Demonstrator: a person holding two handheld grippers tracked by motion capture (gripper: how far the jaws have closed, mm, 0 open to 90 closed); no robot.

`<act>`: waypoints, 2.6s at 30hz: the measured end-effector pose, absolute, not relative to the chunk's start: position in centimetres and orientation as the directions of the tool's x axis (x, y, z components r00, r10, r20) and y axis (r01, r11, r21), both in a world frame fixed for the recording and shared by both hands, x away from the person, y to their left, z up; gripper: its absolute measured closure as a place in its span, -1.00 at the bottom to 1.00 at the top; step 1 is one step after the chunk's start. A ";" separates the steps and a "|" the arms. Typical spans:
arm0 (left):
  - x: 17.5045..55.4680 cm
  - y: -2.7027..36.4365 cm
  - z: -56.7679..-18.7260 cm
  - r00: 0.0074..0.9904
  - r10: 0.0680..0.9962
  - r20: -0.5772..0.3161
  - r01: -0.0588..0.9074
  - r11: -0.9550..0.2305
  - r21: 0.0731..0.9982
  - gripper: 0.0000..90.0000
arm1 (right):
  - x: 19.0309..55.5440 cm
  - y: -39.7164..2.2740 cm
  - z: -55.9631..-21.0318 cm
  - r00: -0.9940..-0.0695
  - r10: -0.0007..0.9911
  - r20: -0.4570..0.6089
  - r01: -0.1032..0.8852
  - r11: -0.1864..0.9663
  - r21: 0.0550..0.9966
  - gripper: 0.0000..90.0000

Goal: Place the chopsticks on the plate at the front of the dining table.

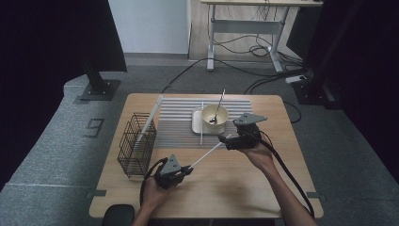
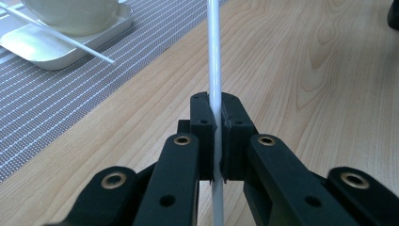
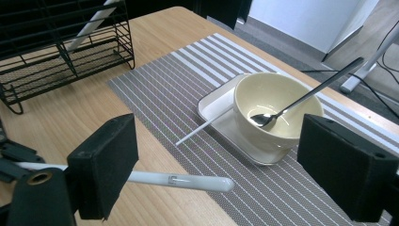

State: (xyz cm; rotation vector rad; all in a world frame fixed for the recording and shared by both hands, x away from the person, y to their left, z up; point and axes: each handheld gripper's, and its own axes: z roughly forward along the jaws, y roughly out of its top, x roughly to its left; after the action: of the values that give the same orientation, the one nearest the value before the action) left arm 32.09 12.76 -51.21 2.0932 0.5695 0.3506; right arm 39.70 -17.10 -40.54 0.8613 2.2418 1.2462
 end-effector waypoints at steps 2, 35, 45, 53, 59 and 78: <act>32.1 12.7 -51.3 0.853 0.521 0.031 0.264 -0.482 0.836 0.90 | 39.3 -17.4 -40.2 -0.711 0.698 -0.078 0.300 0.402 0.865 -0.82; 32.4 13.2 -51.4 0.830 0.557 0.025 0.301 -0.486 0.821 0.90 | 35.3 -23.3 -43.4 -0.661 0.749 -0.051 0.376 0.390 0.841 -0.87; 32.5 13.3 -51.4 0.825 0.565 0.022 0.311 -0.485 0.817 0.90 | 34.8 -24.8 -47.0 -0.630 0.776 -0.019 0.436 0.374 0.818 -0.87; 32.6 13.4 -51.4 0.820 0.572 0.017 0.320 -0.482 0.816 0.90 | 34.4 -25.3 -49.8 -0.625 0.781 0.002 0.472 0.376 0.797 -0.89; 32.7 13.4 -51.5 0.818 0.576 0.009 0.329 -0.480 0.814 0.90 | 34.3 -25.7 -51.9 -0.616 0.787 0.021 0.506 0.376 0.777 -0.91; 33.4 13.0 -51.2 0.812 0.584 -0.015 0.357 -0.476 0.804 0.90 | 34.6 -26.4 -55.7 -0.606 0.795 0.024 0.560 0.404 0.723 -0.94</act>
State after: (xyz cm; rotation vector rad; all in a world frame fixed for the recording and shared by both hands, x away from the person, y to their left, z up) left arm 33.36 13.00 -51.23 2.1175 0.6911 0.3280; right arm 34.59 -26.40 -55.70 1.1753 2.3412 1.0186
